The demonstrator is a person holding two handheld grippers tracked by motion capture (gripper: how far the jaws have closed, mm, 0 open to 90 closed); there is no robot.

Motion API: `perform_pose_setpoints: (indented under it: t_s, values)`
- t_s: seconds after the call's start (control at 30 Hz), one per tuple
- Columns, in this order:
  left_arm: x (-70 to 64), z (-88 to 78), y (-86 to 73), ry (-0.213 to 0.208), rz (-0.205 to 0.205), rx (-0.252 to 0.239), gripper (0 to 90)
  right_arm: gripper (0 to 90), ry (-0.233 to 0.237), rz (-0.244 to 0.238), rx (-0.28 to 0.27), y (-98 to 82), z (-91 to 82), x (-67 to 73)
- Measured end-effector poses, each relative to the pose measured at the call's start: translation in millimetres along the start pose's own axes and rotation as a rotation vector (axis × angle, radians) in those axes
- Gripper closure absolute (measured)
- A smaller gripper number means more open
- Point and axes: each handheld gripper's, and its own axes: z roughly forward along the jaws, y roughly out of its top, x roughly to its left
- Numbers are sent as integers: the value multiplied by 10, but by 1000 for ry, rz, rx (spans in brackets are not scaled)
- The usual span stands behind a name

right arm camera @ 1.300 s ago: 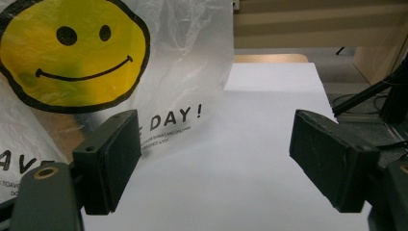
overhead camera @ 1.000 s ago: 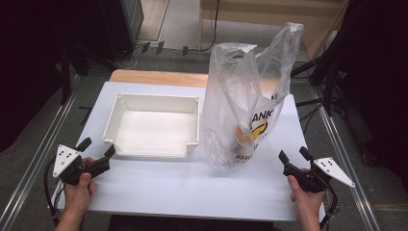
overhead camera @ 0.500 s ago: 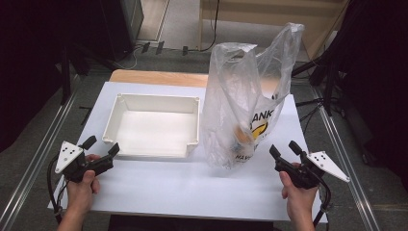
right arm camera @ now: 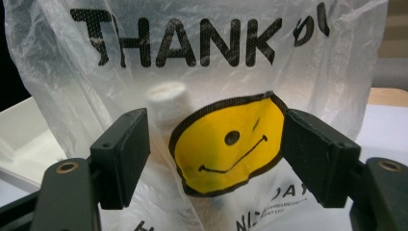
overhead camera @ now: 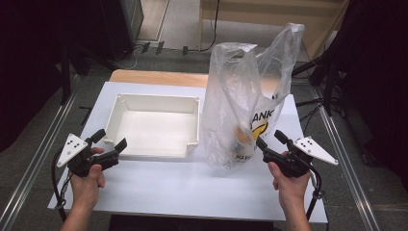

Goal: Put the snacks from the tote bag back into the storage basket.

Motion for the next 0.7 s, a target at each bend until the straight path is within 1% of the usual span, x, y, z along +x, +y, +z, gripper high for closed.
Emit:
perform_pose_setpoints:
  t_s: [0.07, 0.13, 0.17, 0.2, 0.23, 0.27, 0.3, 0.33, 0.37, 0.4, 0.43, 0.47, 0.5, 0.53, 0.57, 0.6, 0.63, 0.7]
  values:
    - [-78, 45, 25, -14, 13, 11, 152, 277, 8, 4, -6, 24, 15, 18]
    - [-167, 94, 57, -28, 22, 18, 153, 280, 14, -4, -12, 54, 30, 45]
    - [-167, 94, 57, -28, 22, 18, 153, 280, 14, -4, -12, 54, 30, 45]
    - [-215, 121, 77, -35, 23, 18, 153, 298, 20, -4, -17, 80, 40, 78]
    - [-305, 169, 122, -57, 30, 16, 152, 311, 22, -5, -16, 91, 40, 91]
    - [-305, 169, 122, -57, 30, 16, 153, 311, 22, -5, -16, 91, 40, 91]
    - [-398, 217, 167, -70, 38, 13, 153, 351, 27, -18, -25, 103, 41, 115]
    - [-398, 217, 167, -70, 38, 13, 153, 351, 27, -18, -25, 103, 41, 115]
    - [-486, 269, 209, -94, 39, 8, 153, 361, 43, -18, -29, 104, 37, 143]
    - [-529, 297, 229, -101, 43, 10, 153, 363, 50, -15, -27, 102, 37, 160]
    - [-529, 297, 229, -101, 43, 10, 154, 363, 50, -15, -27, 102, 37, 160]
    - [-581, 330, 249, -108, 48, 12, 154, 360, 58, -20, -27, 98, 36, 174]
    - [-644, 375, 272, -115, 51, 16, 156, 353, 85, -25, -25, 81, 32, 217]
    - [-674, 398, 282, -122, 51, 16, 157, 353, 88, -39, -20, 71, 38, 239]
    - [-674, 398, 282, -122, 51, 16, 158, 356, 87, -52, -12, 57, 51, 262]
    - [-735, 444, 298, -136, 54, 20, 158, 372, 86, -56, -2, 43, 67, 286]
    - [-765, 466, 306, -141, 56, 22, 158, 411, 83, -66, 3, 28, 86, 300]
    - [-821, 505, 321, -154, 63, 28, 159, 551, 78, -79, 9, -1, 118, 329]
